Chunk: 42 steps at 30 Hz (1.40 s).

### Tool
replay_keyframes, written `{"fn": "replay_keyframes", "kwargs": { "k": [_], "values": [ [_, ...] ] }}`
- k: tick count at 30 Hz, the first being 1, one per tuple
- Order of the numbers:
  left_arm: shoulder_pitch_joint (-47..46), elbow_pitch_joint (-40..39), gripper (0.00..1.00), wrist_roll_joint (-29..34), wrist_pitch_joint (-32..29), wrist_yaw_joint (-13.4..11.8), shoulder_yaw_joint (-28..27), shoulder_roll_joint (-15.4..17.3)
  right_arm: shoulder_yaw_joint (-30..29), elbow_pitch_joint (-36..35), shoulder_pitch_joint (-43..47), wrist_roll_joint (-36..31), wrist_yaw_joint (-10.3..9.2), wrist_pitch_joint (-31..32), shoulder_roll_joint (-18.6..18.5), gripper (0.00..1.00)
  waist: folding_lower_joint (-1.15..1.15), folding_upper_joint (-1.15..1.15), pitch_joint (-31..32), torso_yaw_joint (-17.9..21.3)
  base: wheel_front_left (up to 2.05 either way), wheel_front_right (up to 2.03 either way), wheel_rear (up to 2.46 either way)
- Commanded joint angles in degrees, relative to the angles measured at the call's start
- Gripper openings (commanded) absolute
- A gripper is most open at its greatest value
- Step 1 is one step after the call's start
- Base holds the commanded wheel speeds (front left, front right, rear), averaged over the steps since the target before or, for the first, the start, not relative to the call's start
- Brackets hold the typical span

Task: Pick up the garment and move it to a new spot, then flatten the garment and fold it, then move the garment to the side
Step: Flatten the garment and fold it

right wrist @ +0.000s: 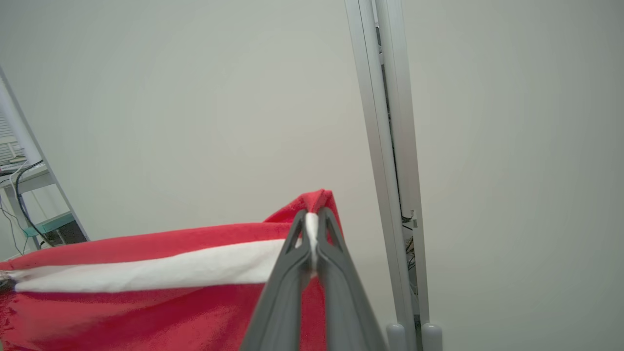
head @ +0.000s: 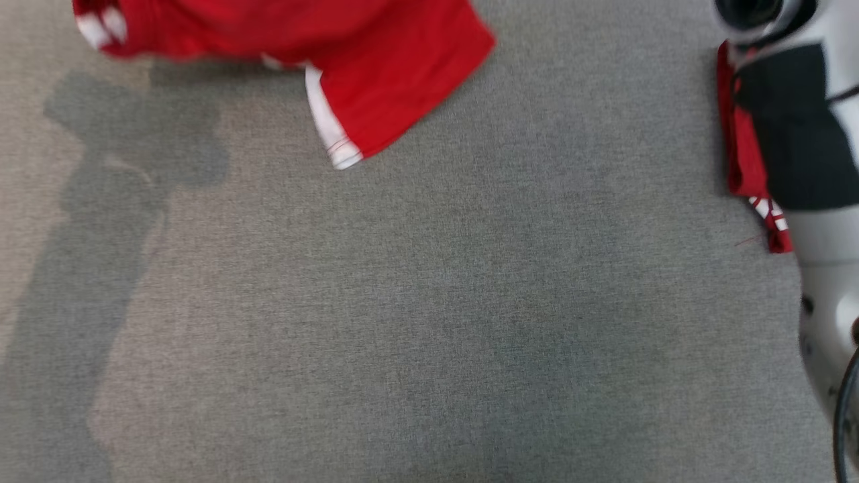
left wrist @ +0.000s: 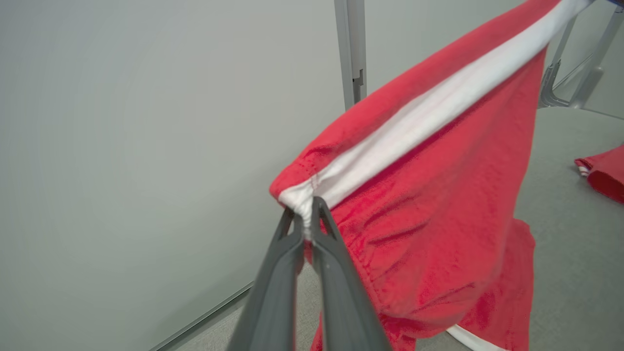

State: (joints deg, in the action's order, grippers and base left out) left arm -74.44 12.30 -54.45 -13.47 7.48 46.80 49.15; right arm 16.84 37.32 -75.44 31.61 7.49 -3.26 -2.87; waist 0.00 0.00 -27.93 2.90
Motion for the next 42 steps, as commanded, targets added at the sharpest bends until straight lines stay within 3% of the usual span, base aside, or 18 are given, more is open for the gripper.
{"fn": "replay_keyframes", "kwargs": {
  "k": [1,10,16,25,33,36,42],
  "values": [
    [-2.48,1.28,0.00,-1.16,0.50,0.01,0.53,-0.25,-0.68,0.91,-2.38,-0.58,0.01,-1.06,-0.29,0.00,0.00,0.00,-2.53,0.76,0.00,0.00,0.00],
    [-20.93,9.97,0.00,-7.51,5.27,0.01,6.65,-2.52,-5.30,9.42,-20.29,-5.39,-0.01,-6.85,-0.37,0.00,0.00,0.00,-7.17,1.56,0.00,0.00,0.00],
    [-24.45,12.98,0.00,-9.87,8.05,-0.01,11.68,-3.48,-5.82,12.00,-22.85,-6.55,-0.01,-7.89,-0.39,0.00,0.00,0.00,-7.66,2.30,0.00,0.00,0.00],
    [-17.03,8.58,0.00,-11.34,12.39,0.01,25.06,-0.62,3.16,13.09,-12.91,-5.76,0.00,-2.91,-0.38,0.00,0.00,0.00,-5.68,2.92,0.00,0.00,0.00],
    [-6.87,5.24,0.00,-11.54,11.16,0.01,26.46,0.47,9.66,8.46,-0.20,-1.96,0.01,4.92,-4.07,0.00,0.00,0.00,0.32,2.66,0.00,0.00,0.00],
    [-1.11,4.57,0.00,-12.34,7.62,0.01,26.57,0.11,12.61,5.29,6.41,0.73,0.00,10.95,-6.55,0.00,0.00,0.00,3.93,2.48,0.00,0.00,0.00],
    [9.71,1.21,0.00,-19.88,0.01,0.01,26.56,-0.14,15.95,-2.89,20.46,7.98,0.00,24.20,-11.76,0.00,0.00,0.00,11.58,2.41,0.00,0.00,0.00]
  ]
}}
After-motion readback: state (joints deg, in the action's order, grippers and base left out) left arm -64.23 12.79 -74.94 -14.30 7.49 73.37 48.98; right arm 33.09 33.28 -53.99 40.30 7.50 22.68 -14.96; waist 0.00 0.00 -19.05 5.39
